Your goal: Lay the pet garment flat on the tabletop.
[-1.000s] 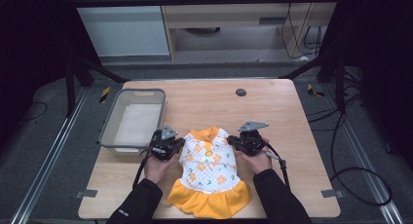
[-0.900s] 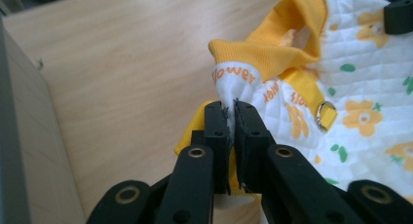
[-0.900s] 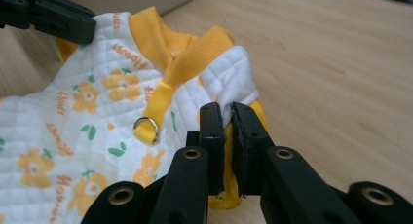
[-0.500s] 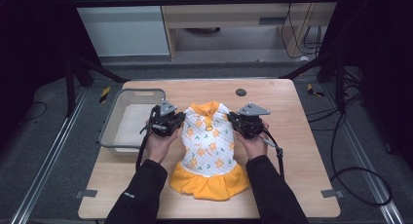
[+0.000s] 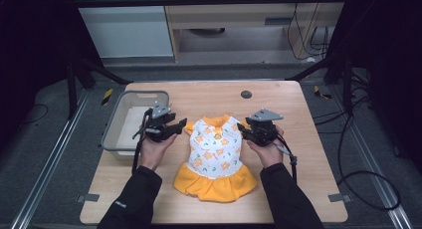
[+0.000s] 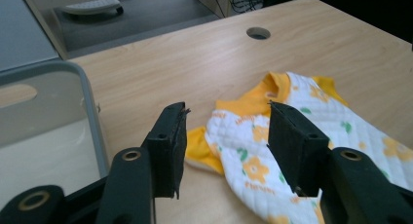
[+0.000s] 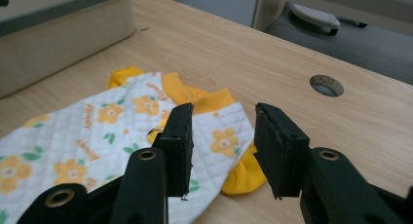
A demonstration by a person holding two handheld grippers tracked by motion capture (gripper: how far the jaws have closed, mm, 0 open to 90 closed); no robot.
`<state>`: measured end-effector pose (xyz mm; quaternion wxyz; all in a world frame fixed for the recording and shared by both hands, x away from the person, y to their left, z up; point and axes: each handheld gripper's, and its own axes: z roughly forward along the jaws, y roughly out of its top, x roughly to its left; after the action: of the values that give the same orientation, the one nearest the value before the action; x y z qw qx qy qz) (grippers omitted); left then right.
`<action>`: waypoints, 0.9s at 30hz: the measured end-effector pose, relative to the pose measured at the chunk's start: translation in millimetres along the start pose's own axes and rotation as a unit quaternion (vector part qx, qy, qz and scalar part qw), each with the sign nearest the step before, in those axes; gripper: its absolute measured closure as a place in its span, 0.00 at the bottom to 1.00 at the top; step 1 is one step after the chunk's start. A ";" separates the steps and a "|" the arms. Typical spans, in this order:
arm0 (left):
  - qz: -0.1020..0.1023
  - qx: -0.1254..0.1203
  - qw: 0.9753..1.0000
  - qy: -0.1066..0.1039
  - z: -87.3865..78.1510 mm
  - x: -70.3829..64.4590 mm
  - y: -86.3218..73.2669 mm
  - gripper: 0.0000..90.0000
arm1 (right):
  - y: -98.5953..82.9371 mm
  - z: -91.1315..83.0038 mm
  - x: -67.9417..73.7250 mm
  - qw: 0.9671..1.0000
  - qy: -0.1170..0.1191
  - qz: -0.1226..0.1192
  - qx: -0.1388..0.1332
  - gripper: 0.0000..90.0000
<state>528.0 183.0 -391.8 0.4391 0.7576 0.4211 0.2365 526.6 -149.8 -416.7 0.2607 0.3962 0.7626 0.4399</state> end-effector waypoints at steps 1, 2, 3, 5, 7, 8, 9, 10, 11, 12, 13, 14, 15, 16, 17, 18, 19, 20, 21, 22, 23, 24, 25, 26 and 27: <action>0.003 0.001 1.000 0.000 -7.8 -0.3 -3.5 0.54 | -0.2 -4.5 0.1 1.000 0.003 0.002 -0.001 0.64; 0.004 0.004 1.000 -0.002 -12.5 -0.4 -5.7 0.54 | -0.8 -11.8 0.5 1.000 0.006 0.004 -0.004 0.63; -0.001 0.004 1.000 -0.007 -19.4 -0.6 -9.7 0.54 | -1.4 -15.9 0.8 1.000 0.009 0.006 -0.004 0.62; 0.001 0.006 1.000 -0.013 -29.1 -1.2 -15.4 0.54 | -4.0 -26.3 2.2 1.000 0.021 0.011 -0.002 0.56; 0.002 0.004 1.000 -0.020 -39.7 -2.8 -23.5 0.54 | -7.3 -33.3 4.3 0.999 0.029 0.012 0.002 0.56; 0.003 0.006 1.000 -0.021 -42.6 -3.5 -26.4 0.54 | -10.2 -38.0 5.6 0.999 0.034 0.014 0.005 0.55; 0.008 0.010 1.000 -0.025 -47.9 -4.9 -32.5 0.54 | -12.1 -40.4 6.2 0.999 0.039 0.015 0.005 0.54; 0.009 0.013 0.999 -0.028 -51.0 -6.0 -37.0 0.54 | -16.2 -45.2 7.9 0.999 0.047 0.019 0.009 0.53; 0.013 0.016 0.999 -0.030 -53.9 -6.9 -41.5 0.54 | -19.0 -48.4 9.1 0.998 0.051 0.020 0.012 0.52; 0.015 0.018 0.999 -0.031 -55.7 -7.7 -45.1 0.53 | -22.1 -51.7 10.0 0.998 0.055 0.020 0.012 0.52; 0.015 0.019 0.999 -0.033 -57.2 -8.4 -48.7 0.53 | -24.6 -54.0 10.9 0.998 0.058 0.021 0.010 0.52; 0.016 0.021 0.999 -0.036 -58.9 -9.1 -53.5 0.53 | -27.2 -56.1 11.9 0.998 0.062 0.023 0.011 0.51; 0.015 0.024 0.999 -0.039 -60.0 -9.8 -58.4 0.53 | -31.0 -58.3 12.9 0.997 0.069 0.022 0.013 0.51; 0.016 0.027 0.999 -0.040 -60.6 -10.6 -63.4 0.53 | -35.0 -60.0 14.5 0.997 0.073 0.020 0.016 0.50; 0.017 0.030 0.999 -0.041 -60.8 -11.4 -68.5 0.54 | -39.0 -61.5 15.9 0.997 0.076 0.015 0.020 0.50; 0.015 0.035 0.998 -0.045 -60.1 -12.8 -74.9 0.54 | -42.9 -62.9 17.1 0.997 0.077 0.012 0.024 0.50; 0.016 0.040 0.998 -0.046 -59.4 -13.9 -78.4 0.54 | -47.7 -64.9 18.5 0.996 0.082 0.013 0.029 0.50; 0.019 0.045 0.998 -0.047 -58.6 -15.2 -82.7 0.54 | -50.6 -65.9 18.8 0.996 0.084 0.011 0.029 0.50; 0.023 0.050 0.997 -0.049 -57.7 -16.7 -86.8 0.54 | -54.4 -67.7 19.5 0.996 0.088 0.013 0.031 0.50; 0.024 0.054 0.997 -0.052 -56.9 -18.1 -90.9 0.54 | -58.5 -68.9 19.7 0.995 0.090 0.012 0.032 0.50; 0.023 0.057 0.997 -0.056 -55.8 -19.6 -95.5 0.54 | -62.7 -70.3 20.4 0.995 0.093 0.014 0.034 0.50; 0.027 0.063 0.996 -0.060 -54.9 -20.7 -98.5 0.54 | -68.3 -71.7 21.1 0.995 0.097 0.015 0.035 0.50; 0.029 0.067 0.995 -0.062 -54.1 -21.6 -100.6 0.55 | -72.8 -72.6 22.0 0.994 0.101 0.016 0.040 0.50; 0.032 0.072 0.995 -0.063 -52.8 -22.6 -103.0 0.56 | -76.2 -72.8 22.6 0.993 0.105 0.016 0.041 0.51; 0.031 0.077 0.994 -0.066 -51.3 -23.6 -105.6 0.56 | -80.6 -72.5 23.3 0.993 0.108 0.016 0.044 0.51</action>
<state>432.7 214.4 -457.0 0.3987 0.8159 0.3843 0.1662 429.5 -188.2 -454.0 0.1525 0.3695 0.7987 0.4497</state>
